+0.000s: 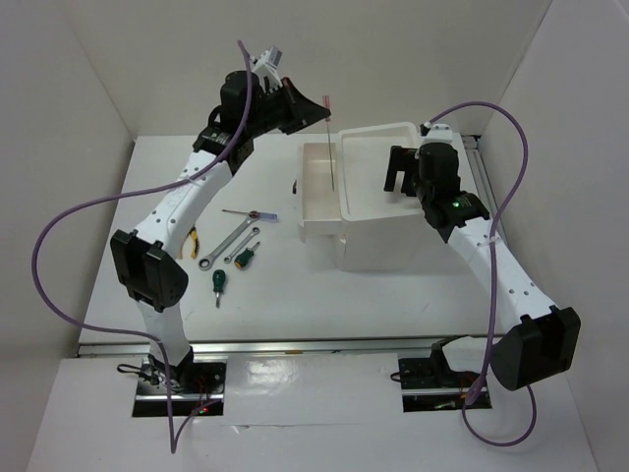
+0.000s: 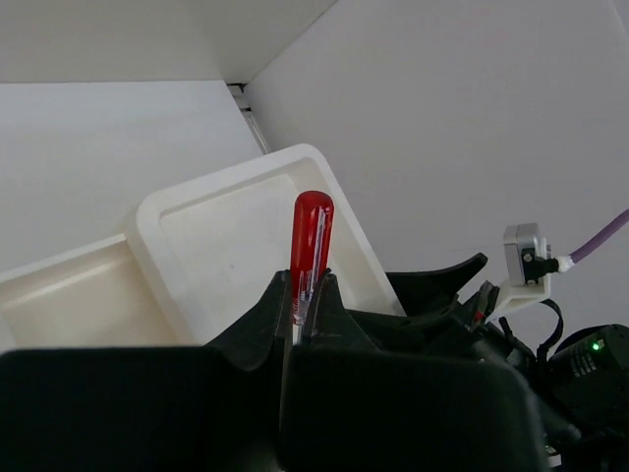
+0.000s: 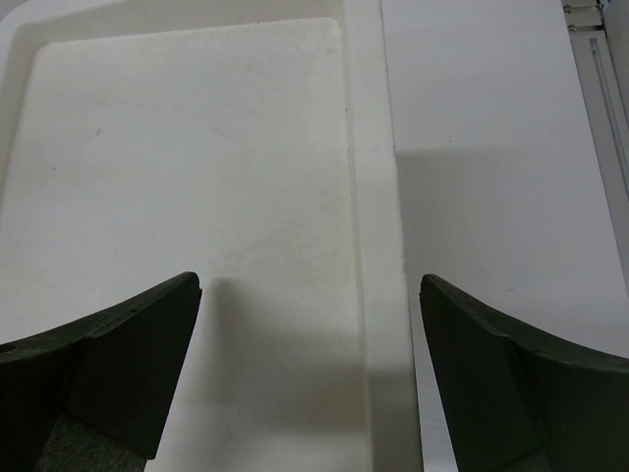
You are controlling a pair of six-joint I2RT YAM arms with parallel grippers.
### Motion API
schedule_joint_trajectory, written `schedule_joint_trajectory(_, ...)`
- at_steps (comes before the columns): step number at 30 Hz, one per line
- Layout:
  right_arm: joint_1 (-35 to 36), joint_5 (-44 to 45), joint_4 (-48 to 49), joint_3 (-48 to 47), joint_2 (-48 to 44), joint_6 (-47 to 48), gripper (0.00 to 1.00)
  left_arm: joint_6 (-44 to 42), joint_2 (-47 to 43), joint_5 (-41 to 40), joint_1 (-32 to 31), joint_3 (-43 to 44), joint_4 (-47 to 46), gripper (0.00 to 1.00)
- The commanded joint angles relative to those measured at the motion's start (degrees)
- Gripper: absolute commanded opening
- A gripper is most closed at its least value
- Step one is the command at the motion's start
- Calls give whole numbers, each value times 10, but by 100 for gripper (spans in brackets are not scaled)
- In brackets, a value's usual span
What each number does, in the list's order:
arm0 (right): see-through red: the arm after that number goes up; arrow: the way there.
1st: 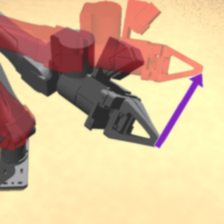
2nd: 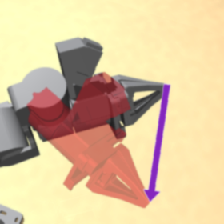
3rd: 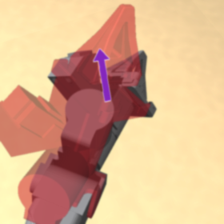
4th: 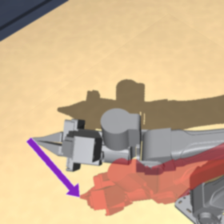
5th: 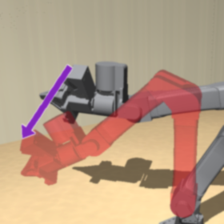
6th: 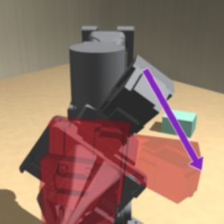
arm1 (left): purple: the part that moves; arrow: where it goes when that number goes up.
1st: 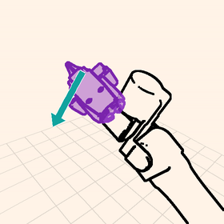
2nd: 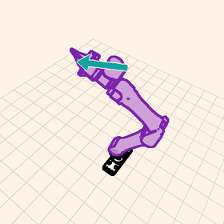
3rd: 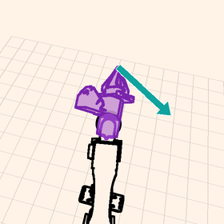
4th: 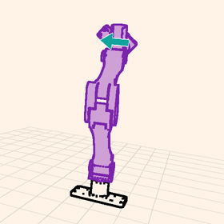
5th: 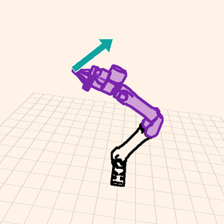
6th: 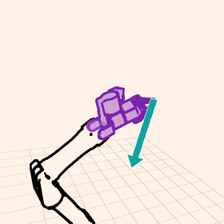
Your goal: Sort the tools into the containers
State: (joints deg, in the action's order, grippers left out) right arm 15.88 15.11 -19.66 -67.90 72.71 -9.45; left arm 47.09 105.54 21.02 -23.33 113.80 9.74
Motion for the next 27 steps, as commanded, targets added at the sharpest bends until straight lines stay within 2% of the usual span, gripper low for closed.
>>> schedule_joint_trajectory(1, -5, 12, -82, 31, 9, -18, 100, 22, 12, 12, -3, 0, -65, 0)
schedule_joint_trajectory(7, -5, 12, -82, 31, 9, -18, 100, 27, 17, 17, 14, -79, -104, 0)
schedule_joint_trajectory(10, -5, 12, -82, 31, 9, -18, 100, 21, 30, 17, 20, -79, -96, 0)
schedule_joint_trajectory(14, -5, 12, -77, 31, 14, -18, 100, 2, 64, 33, 20, -37, -48, 1)
schedule_joint_trajectory(15, -5, 12, -77, 31, 14, -18, 100, 2, 64, 33, 20, -37, -40, 14)
schedule_joint_trajectory(16, -5, 12, -77, 31, 14, -18, 100, -8, 64, 33, 14, -37, -34, 49)
schedule_joint_trajectory(18, -5, 12, -77, 31, 14, -18, 100, -16, 64, 33, 7, -50, -34, 61)
schedule_joint_trajectory(19, -5, 12, -77, 31, 14, -18, 100, -24, 56, 33, 7, -62, -34, 72)
schedule_joint_trajectory(21, -5, 12, -77, 31, 19, -13, 100, -35, 40, 33, 7, -62, -39, 80)
schedule_joint_trajectory(24, -5, 12, -77, 31, 19, -13, 100, -59, 10, 33, 7, -62, -17, 83)
schedule_joint_trajectory(27, -5, 12, -77, 31, 25, -13, 100, -70, -52, -40, 30, -90, 19, 83)
